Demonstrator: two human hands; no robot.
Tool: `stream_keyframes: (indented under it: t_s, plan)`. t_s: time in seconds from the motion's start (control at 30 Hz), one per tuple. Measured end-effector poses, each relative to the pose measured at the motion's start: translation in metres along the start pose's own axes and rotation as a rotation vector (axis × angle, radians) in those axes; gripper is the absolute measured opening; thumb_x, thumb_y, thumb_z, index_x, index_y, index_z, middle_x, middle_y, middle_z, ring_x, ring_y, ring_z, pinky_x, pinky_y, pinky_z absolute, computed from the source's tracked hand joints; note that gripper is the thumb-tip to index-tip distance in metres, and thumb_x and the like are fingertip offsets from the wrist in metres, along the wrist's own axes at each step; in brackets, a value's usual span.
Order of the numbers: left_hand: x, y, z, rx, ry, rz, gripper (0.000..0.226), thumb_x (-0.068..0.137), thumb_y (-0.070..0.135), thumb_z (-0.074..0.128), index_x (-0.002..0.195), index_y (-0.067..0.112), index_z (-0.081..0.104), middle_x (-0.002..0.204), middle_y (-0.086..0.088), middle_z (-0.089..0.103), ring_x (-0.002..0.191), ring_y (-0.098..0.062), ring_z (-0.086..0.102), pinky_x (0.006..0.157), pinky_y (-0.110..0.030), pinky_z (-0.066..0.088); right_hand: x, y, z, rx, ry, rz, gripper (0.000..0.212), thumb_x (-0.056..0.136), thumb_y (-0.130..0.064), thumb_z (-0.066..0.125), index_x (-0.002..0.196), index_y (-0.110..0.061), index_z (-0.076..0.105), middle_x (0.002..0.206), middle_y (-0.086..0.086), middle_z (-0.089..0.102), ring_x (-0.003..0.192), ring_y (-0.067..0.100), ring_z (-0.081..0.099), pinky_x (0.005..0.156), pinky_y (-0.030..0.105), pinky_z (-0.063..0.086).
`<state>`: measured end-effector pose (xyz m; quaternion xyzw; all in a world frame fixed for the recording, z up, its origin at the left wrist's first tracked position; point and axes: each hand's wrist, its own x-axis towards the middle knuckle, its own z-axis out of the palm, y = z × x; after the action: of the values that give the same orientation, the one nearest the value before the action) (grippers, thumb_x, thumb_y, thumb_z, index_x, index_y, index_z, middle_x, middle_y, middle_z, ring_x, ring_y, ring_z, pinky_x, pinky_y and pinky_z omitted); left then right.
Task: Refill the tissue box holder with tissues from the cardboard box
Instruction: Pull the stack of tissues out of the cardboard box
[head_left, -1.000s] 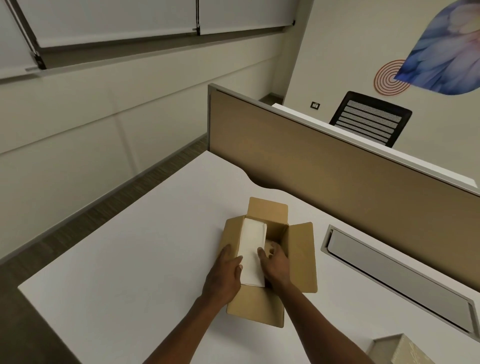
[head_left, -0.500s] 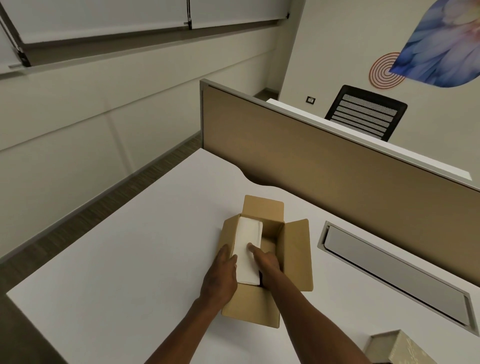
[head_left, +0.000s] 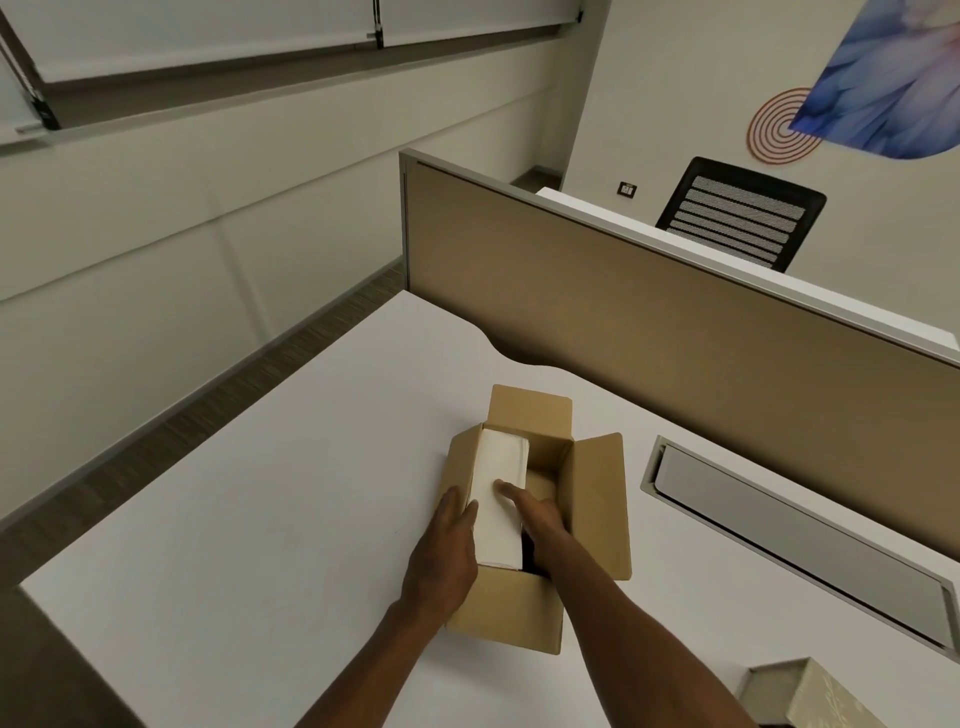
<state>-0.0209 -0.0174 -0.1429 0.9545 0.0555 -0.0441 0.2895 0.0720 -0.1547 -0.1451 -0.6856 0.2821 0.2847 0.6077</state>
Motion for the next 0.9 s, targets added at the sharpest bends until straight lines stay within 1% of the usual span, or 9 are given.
stream_keyframes:
  t_s: [0.13, 0.27, 0.37, 0.43, 0.5, 0.6, 0.7, 0.77, 0.9]
  plan:
    - [0.001, -0.001, 0.000, -0.010, 0.004, -0.003, 0.055, 0.105, 0.026, 0.045, 0.157, 0.026, 0.026, 0.169, 0.002, 0.009, 0.150, -0.018, 0.030, 0.113, -0.025, 0.042, -0.003, -0.004, 0.002, -0.020, -0.020, 0.016, 0.072, 0.072, -0.054, 0.084, 0.123, -0.011, 0.055, 0.115, 0.012, 0.069, 0.100, 0.031, 0.069, 0.093, 0.045, 0.057]
    - [0.000, 0.000, 0.000, -0.003, 0.005, -0.004, 0.055, 0.106, 0.027, 0.043, 0.158, 0.026, 0.024, 0.169, 0.002, 0.008, 0.151, -0.017, 0.029, 0.114, -0.024, 0.040, -0.005, -0.004, 0.006, -0.108, 0.031, 0.001, 0.075, 0.074, -0.063, 0.077, 0.124, -0.012, 0.054, 0.117, 0.010, 0.067, 0.102, 0.029, 0.067, 0.092, 0.042, 0.056]
    - [-0.002, 0.001, -0.001, 0.003, 0.002, -0.009, 0.057, 0.106, 0.027, 0.044, 0.158, 0.026, 0.022, 0.169, 0.002, 0.006, 0.151, -0.018, 0.029, 0.114, -0.026, 0.039, -0.010, -0.002, 0.011, -0.214, 0.084, -0.073, 0.069, 0.079, -0.066, 0.070, 0.122, -0.014, 0.054, 0.116, 0.008, 0.065, 0.103, 0.027, 0.066, 0.091, 0.040, 0.057]
    - [-0.002, 0.000, -0.001, 0.004, 0.000, -0.013, 0.059, 0.106, 0.028, 0.044, 0.159, 0.026, 0.019, 0.169, 0.001, 0.005, 0.150, -0.020, 0.029, 0.115, -0.027, 0.040, -0.012, -0.002, 0.013, -0.225, 0.106, -0.104, 0.069, 0.079, -0.066, 0.070, 0.122, -0.016, 0.051, 0.116, 0.007, 0.064, 0.103, 0.026, 0.065, 0.092, 0.042, 0.058]
    - [-0.002, -0.001, -0.002, 0.001, -0.001, -0.015, 0.060, 0.106, 0.028, 0.044, 0.159, 0.026, 0.018, 0.169, 0.001, 0.005, 0.150, -0.020, 0.030, 0.114, -0.027, 0.040, -0.011, -0.002, 0.012, -0.175, 0.101, -0.113, 0.071, 0.077, -0.064, 0.074, 0.122, -0.015, 0.050, 0.116, 0.006, 0.063, 0.103, 0.026, 0.065, 0.092, 0.042, 0.057]
    - [-0.002, -0.002, -0.002, 0.001, -0.003, 0.003, 0.061, 0.106, 0.029, 0.043, 0.159, 0.027, 0.015, 0.169, 0.001, 0.005, 0.150, -0.020, 0.030, 0.113, -0.026, 0.040, -0.009, -0.002, 0.009, -0.037, 0.061, -0.087, 0.081, 0.067, -0.059, 0.084, 0.125, -0.011, 0.053, 0.115, 0.009, 0.067, 0.100, 0.028, 0.068, 0.089, 0.043, 0.059]
    - [-0.002, -0.003, -0.002, -0.024, -0.008, 0.041, 0.058, 0.106, 0.030, 0.041, 0.159, 0.028, 0.017, 0.169, 0.003, 0.006, 0.151, -0.019, 0.027, 0.115, -0.026, 0.037, -0.009, 0.001, 0.001, 0.057, 0.010, -0.079, 0.070, 0.070, -0.046, 0.088, 0.121, -0.009, 0.057, 0.109, 0.011, 0.070, 0.097, 0.029, 0.069, 0.081, 0.041, 0.059]
    - [-0.002, -0.004, -0.002, -0.092, -0.011, 0.060, 0.052, 0.107, 0.029, 0.038, 0.157, 0.029, 0.024, 0.169, 0.004, 0.007, 0.152, -0.018, 0.025, 0.116, -0.026, 0.033, -0.008, 0.003, -0.004, 0.109, -0.043, -0.039, 0.072, 0.065, -0.044, 0.092, 0.119, -0.008, 0.061, 0.108, 0.013, 0.073, 0.097, 0.032, 0.071, 0.087, 0.047, 0.060]
    - [-0.005, -0.001, -0.002, -0.189, -0.025, 0.067, 0.049, 0.107, 0.034, 0.037, 0.156, 0.029, 0.030, 0.169, 0.005, 0.009, 0.154, -0.017, 0.019, 0.119, -0.030, 0.029, -0.012, 0.002, -0.008, 0.158, -0.111, -0.029, 0.088, 0.047, -0.049, 0.098, 0.119, -0.012, 0.062, 0.110, 0.016, 0.075, 0.101, 0.036, 0.072, 0.094, 0.055, 0.057]
